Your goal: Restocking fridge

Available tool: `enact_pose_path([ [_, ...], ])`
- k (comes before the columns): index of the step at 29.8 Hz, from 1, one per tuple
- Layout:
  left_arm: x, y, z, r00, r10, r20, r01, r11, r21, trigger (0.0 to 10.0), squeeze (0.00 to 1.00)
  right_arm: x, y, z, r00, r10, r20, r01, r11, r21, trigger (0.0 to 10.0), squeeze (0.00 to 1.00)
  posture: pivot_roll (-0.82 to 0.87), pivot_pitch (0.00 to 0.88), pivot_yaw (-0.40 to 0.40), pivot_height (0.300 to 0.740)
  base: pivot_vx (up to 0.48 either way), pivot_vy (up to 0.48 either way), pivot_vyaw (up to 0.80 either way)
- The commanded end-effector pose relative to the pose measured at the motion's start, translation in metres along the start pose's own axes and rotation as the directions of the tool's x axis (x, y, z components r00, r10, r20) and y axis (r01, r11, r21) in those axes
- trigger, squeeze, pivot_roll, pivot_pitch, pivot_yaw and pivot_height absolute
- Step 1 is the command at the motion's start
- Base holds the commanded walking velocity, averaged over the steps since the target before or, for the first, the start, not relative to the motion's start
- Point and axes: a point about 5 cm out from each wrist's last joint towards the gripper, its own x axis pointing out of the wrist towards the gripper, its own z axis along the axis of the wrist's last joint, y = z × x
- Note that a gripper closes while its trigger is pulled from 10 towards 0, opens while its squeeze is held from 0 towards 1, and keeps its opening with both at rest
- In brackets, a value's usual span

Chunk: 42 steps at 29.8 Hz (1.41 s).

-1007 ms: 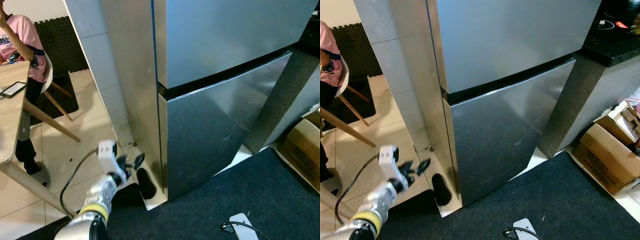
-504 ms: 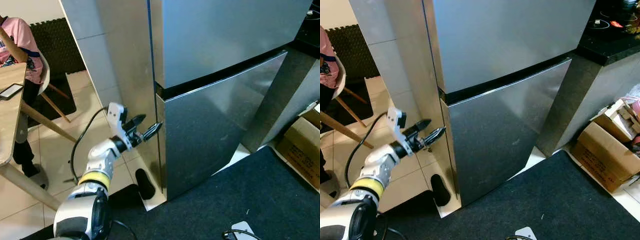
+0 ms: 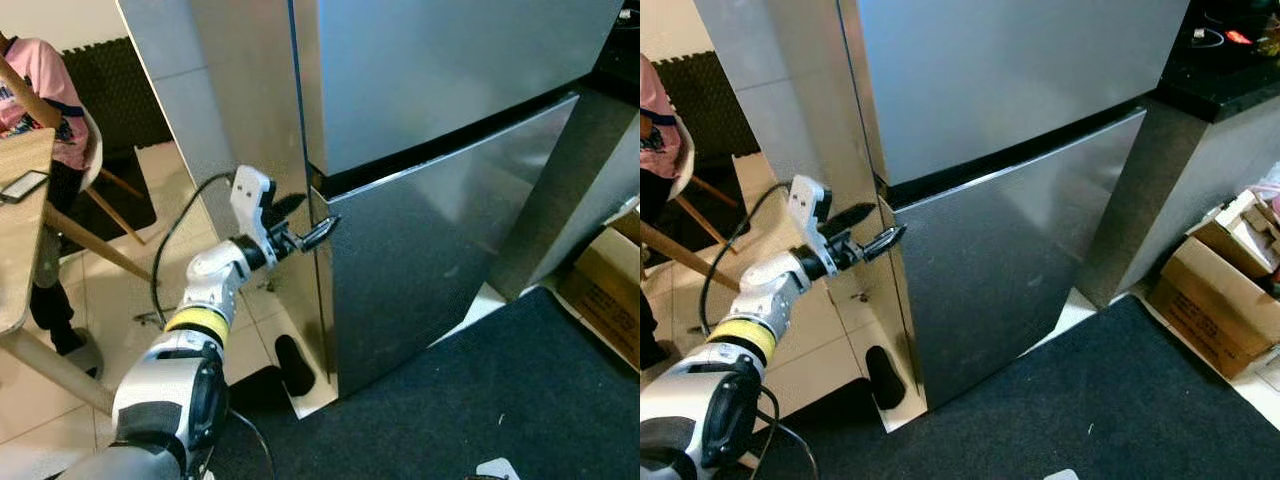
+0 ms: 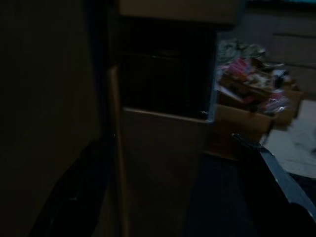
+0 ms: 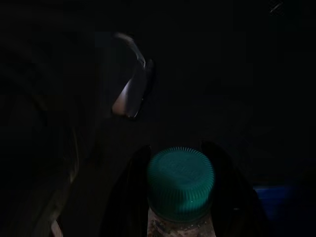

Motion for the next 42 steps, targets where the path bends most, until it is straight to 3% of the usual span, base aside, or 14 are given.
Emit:
enact_pose_path([
  [1,-0.003,0.007,0.003,0.999,0.034,-0.031,-0.033,0.999,0.035,10.0,0.0,-0.001,0.0,-0.005,1.0,-0.006,0.001,0.006,1.0,0.024,10.0,0.0,-0.17,0.101,0.07,0.74,0.0,0.0,0.0],
  [9,0.012,0.007,0.017,0.999,0.052,0.0,-0.052,0.998,0.04,10.0,0.0,-0.004,-0.002,-0.021,1.0,-0.015,-0.022,0.016,0.999,0.039,10.0,0.0,-0.2,0.157,0.079,0.74,0.0,0.0,0.0],
  [14,0.024,-0.002,0.027,0.998,-0.042,0.047,0.041,0.999,0.021,10.0,0.0,-0.004,-0.004,-0.024,1.0,-0.021,-0.023,0.022,0.999,0.044,10.0,0.0,-0.21,0.162,0.079,0.74,0.0,0.0,0.0],
  [15,0.033,-0.014,0.032,0.986,-0.15,0.075,0.15,0.989,0.015,10.0,0.0,-0.005,-0.006,-0.023,1.0,-0.024,-0.02,0.025,0.999,0.045,10.0,0.0,-0.21,0.162,0.079,0.74,0.0,0.0,0.0],
  [19,0.051,-0.055,0.039,0.854,-0.503,0.132,0.504,0.863,0.033,10.0,0.0,-0.004,-0.008,-0.016,0.999,-0.033,0.0,0.033,0.998,0.053,10.0,0.0,-0.21,0.157,0.084,0.74,0.0,0.0,0.0],
  [23,0.055,-0.074,0.038,0.776,-0.614,0.145,0.615,0.787,0.041,10.0,0.0,-0.003,-0.007,-0.013,0.999,-0.033,0.007,0.033,0.998,0.055,10.0,0.0,-0.21,0.151,0.086,0.74,0.0,0.0,0.0],
  [25,0.055,-0.074,0.038,0.776,-0.614,0.145,0.615,0.787,0.041,10.0,0.0,-0.003,-0.007,-0.013,0.999,-0.033,0.007,0.033,0.998,0.055,10.0,0.0,-0.21,0.151,0.086,0.74,0.0,0.0,0.0],
  [26,0.054,-0.105,0.029,0.659,-0.737,0.154,0.741,0.67,0.036,10.0,0.0,-0.002,-0.006,-0.009,0.999,-0.032,0.016,0.031,0.998,0.061,10.0,0.0,-0.2,0.137,0.092,0.74,0.0,0.0,0.0],
  [28,0.054,-0.105,0.029,0.659,-0.737,0.154,0.741,0.67,0.036,10.0,0.0,-0.002,-0.006,-0.009,0.999,-0.032,0.016,0.031,0.998,0.061,10.0,0.0,-0.2,0.137,0.092,0.74,0.0,0.0,0.0],
  [35,0.041,-0.153,-0.002,0.521,-0.836,0.174,0.853,0.519,-0.057,10.0,0.0,-0.001,-0.004,-0.003,0.999,-0.033,0.026,0.031,0.997,0.075,10.0,0.0,-0.2,0.108,0.099,0.74,0.0,0.0,0.0],
  [39,0.033,-0.155,-0.027,0.587,-0.795,0.152,0.809,0.571,-0.139,10.0,0.0,0.0,-0.001,0.002,0.999,-0.022,0.045,0.018,0.995,0.094,10.0,0.0,-0.19,0.092,0.105,0.74,0.0,0.0,0.0],
  [40,0.018,-0.136,-0.058,0.74,-0.668,0.078,0.665,0.709,-0.233,10.0,0.0,0.001,0.003,0.01,0.997,-0.004,0.08,-0.005,0.994,0.111,10.0,0.0,-0.19,0.079,0.109,0.74,0.0,0.0,0.0],
  [41,0.018,-0.136,-0.058,0.74,-0.668,0.078,0.665,0.709,-0.233,10.0,0.0,0.001,0.003,0.01,0.997,-0.004,0.08,-0.005,0.994,0.111,10.0,0.0,-0.19,0.079,0.109,0.74,0.0,0.0,0.0],
  [42,0.01,-0.126,-0.07,0.796,-0.604,0.035,0.591,0.764,-0.258,10.0,0.0,0.001,0.005,0.013,0.996,0.001,0.095,-0.012,0.993,0.119,10.0,0.0,-0.18,0.076,0.109,0.74,0.0,0.0,0.0],
])
